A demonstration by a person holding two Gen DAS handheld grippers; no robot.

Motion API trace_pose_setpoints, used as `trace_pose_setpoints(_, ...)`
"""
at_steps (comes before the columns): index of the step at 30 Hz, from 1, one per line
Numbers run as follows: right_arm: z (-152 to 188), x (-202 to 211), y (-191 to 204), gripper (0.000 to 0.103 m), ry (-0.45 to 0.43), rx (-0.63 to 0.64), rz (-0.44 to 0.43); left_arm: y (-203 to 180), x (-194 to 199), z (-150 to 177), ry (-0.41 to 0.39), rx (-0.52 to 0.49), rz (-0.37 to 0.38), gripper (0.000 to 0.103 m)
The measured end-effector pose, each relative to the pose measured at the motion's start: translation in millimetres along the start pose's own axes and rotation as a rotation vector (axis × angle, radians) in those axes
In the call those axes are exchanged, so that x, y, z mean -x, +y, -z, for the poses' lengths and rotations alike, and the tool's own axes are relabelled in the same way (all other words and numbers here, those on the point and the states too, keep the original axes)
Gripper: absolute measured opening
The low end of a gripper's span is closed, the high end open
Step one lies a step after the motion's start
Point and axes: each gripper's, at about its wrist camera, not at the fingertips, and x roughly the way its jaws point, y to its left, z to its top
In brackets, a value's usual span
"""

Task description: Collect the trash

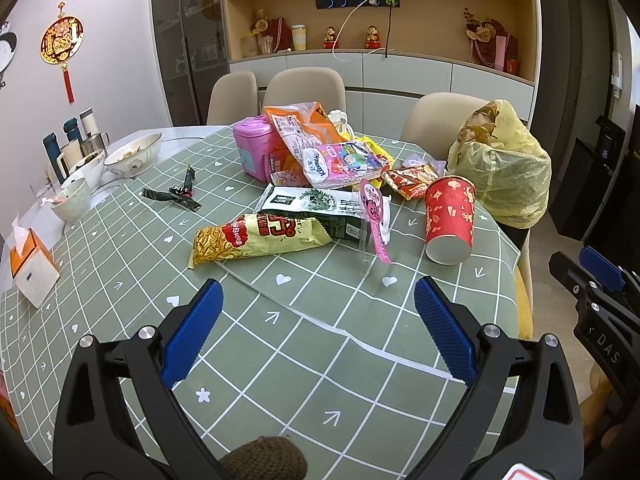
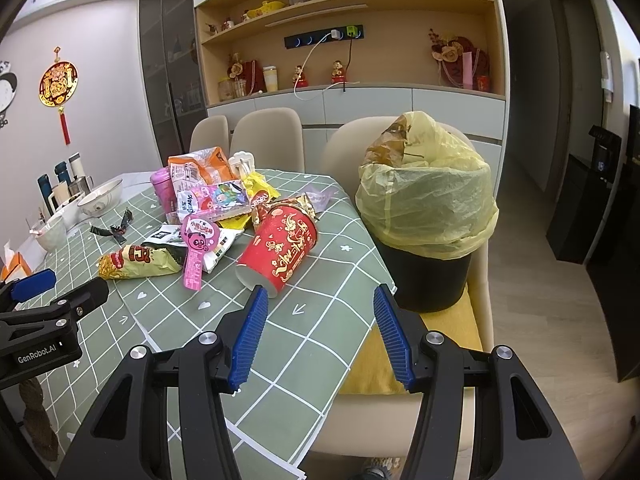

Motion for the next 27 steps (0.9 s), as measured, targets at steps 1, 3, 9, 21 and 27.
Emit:
trace_pose_setpoints(1,-0.1,-0.2,-0.2,0.052,0.002,0.000,-0.001,-0.1,0.0,0.0,0.000,0.000,0.000,0.092)
trace_pose_setpoints(3,-0.6,0.0,-0.7,0.052,0.001,-0.001,0.000,0.5,-0.3,0.1,0.000,0.000,0.000,0.092)
trace_pose_setpoints(9,-0.6,1.4,-1.6,0.052,-0.001,0.000,0.003,0.5,-0.4,0.1,0.000,0.000,0.000,0.092)
trace_pose_setpoints(21,-2.6,-6.8,-2.7,0.052,0.013,0.031,0.027,21.4,-22.1,-12.2,-0.016,0.019,0.026,0.092)
trace_pose_setpoints(27,-19.3,-33.8,-2.8,0.052,0.033,0.077,0.048,78.1,-77.1,-47.3,-0.069,-0.008,-0.048,0.094)
